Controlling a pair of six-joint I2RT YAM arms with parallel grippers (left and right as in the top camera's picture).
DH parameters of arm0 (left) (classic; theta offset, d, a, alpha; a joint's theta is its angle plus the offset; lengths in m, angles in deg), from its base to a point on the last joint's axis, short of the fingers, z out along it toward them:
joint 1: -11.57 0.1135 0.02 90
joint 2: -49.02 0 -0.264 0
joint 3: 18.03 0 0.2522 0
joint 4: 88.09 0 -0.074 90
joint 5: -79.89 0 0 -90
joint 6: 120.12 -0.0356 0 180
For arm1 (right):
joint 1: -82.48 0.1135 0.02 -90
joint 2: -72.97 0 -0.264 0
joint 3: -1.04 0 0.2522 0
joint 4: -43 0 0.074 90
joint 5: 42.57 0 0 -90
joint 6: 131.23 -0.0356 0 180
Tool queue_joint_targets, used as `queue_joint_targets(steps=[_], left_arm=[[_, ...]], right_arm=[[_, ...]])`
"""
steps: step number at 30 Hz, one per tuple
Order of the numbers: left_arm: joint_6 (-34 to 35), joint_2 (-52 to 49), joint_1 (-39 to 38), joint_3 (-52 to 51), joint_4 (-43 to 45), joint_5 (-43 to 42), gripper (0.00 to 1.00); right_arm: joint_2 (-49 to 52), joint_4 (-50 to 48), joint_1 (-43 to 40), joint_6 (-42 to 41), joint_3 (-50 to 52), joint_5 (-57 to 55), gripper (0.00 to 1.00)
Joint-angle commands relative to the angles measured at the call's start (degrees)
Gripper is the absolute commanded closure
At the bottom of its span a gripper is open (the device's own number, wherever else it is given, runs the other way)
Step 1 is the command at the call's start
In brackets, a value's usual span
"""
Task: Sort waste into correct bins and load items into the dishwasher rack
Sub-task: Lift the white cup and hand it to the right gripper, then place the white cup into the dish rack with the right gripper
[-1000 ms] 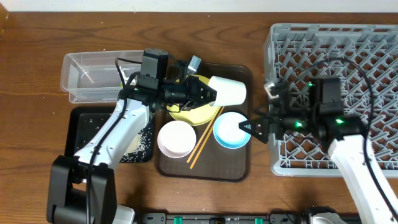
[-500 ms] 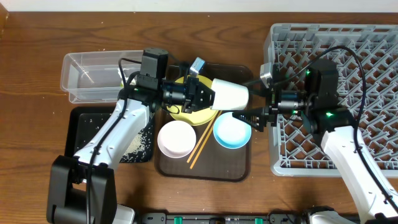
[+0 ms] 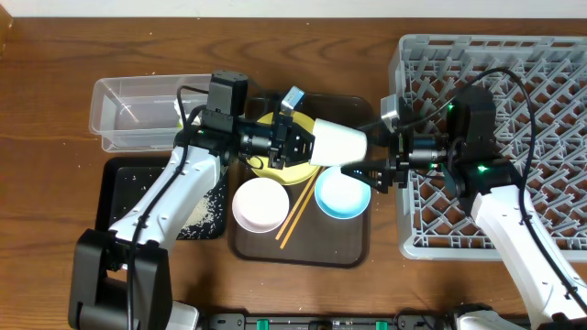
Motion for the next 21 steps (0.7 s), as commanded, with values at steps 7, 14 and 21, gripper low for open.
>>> queue_joint_targets(steps=[7, 14, 21], left_arm=[[0.6, 0.2, 0.1, 0.6, 0.0, -0.7, 0.94], [1.2, 0.2, 0.1, 0.6, 0.1, -0.7, 0.94], [1.2, 0.2, 0.1, 0.6, 0.1, -0.7, 0.94]], right_arm=[[0.4, -1.9, 1.0, 0.8, -0.7, 2.1, 0.36], [0.4, -3.9, 1.0, 0.8, -0.7, 2.1, 0.36], [0.4, -4.7, 1.0, 0.7, -0.7, 2.1, 0.41]])
